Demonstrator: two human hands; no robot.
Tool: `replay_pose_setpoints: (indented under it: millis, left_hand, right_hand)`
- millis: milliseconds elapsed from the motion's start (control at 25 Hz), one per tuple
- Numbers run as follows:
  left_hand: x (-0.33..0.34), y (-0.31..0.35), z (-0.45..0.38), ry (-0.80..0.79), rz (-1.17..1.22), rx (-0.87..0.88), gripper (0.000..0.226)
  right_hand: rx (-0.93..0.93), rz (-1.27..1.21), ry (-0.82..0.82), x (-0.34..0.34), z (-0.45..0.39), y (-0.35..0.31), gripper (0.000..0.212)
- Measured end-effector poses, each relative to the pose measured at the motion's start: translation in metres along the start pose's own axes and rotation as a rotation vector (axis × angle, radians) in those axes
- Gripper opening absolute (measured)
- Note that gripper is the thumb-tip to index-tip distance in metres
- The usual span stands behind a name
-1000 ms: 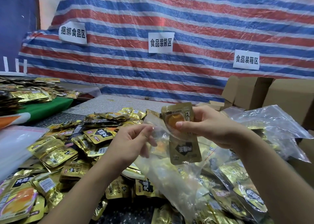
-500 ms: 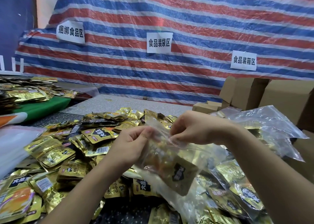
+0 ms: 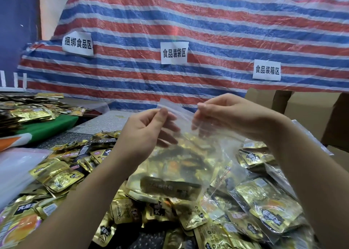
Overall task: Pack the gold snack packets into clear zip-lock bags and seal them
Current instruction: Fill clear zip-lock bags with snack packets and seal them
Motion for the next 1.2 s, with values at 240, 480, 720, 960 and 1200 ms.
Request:
replay_pose_setpoints:
  millis: [240,480,720,960,1200]
  left_hand:
    - [-0.009,0.003,-0.008,0.123,-0.017,-0.012,0.033]
    - [-0.031,-0.014,0.004,0.216,0.032,-0.069,0.033]
    - [-0.032,-0.027,0.007,0.242,0.073,-0.033,0.034]
    - [-0.029,-0.030,-0.009,0.205,0.036,-0.024,0.033]
    - [-0.030,-0.040,-0.010,0.216,0.023,-0.017,0.032]
  right_hand:
    - [-0.075,-0.458,0.085,-0.012,0.008,0.026,0.047]
    - [0.249,-0.384,0.284,0.019,-0.006,0.113,0.033]
    - [0.501,0.052,0.165,0.061,-0.023,0.151,0.026]
    - [0.628,0.212,-0.181,0.082,-0.036,0.150,0.047]
    - [0.797,0.311,-0.344,0.090,-0.046,0.158,0.013]
Point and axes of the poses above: each hand's wrist, its own z-axis away from the middle knuckle, its own x-axis out of the palm, y = z × x, the point moved 4 cm from there along -z, towards the middle knuckle, and after that the axes turned 15 degrees about -y, right-handed, at the moved point
